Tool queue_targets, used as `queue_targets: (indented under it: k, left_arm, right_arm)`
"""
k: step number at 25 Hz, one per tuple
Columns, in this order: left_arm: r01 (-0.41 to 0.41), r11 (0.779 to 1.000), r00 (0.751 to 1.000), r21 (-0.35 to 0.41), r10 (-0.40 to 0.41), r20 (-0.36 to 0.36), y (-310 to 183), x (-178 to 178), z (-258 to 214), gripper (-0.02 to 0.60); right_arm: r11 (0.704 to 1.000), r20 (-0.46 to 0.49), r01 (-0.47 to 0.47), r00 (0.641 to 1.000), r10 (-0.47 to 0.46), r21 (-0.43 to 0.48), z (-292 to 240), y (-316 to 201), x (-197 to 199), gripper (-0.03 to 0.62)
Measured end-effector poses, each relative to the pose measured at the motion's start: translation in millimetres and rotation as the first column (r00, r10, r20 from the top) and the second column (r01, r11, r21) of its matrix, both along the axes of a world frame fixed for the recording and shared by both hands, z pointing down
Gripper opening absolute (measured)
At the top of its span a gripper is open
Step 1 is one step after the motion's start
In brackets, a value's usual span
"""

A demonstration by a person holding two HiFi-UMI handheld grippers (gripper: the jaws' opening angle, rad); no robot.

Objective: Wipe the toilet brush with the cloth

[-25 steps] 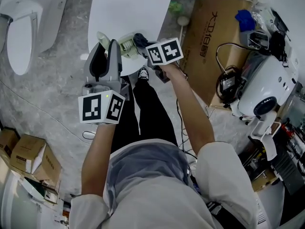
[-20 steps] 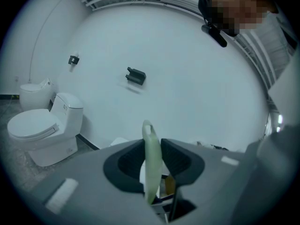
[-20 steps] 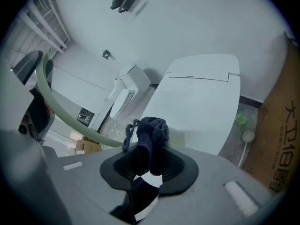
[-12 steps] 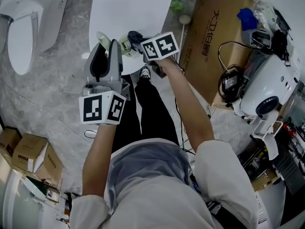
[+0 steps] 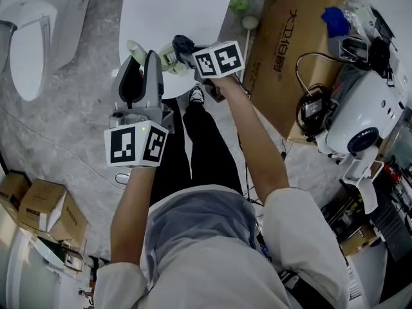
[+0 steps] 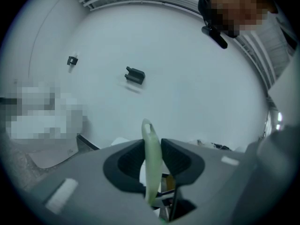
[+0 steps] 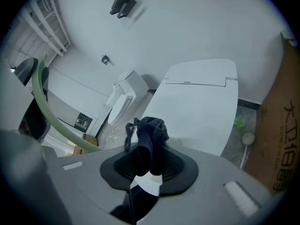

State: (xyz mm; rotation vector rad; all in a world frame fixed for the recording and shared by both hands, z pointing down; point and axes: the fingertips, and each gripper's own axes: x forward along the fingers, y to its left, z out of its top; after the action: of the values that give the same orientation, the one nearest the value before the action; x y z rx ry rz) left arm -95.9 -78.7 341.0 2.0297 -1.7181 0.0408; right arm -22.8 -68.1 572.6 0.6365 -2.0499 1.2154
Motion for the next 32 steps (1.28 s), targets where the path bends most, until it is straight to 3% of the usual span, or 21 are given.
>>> queue_targets:
  k: [17,32]
  left_arm:
    - [-0.001,1.0,1.0,0.005,0.001,0.029,-3,4,2,0.0]
    - [0.029,0.999,0.998,0.032,-0.031,0.061,0,5,6,0.0]
  right_arm:
    - [0.986,0.112,-0.162,0.98,0.166,-0.046,6,22,24,0.083]
    - [0.915,0.269,-0.376,0.875,0.403,-0.149,20,37,45,0.083]
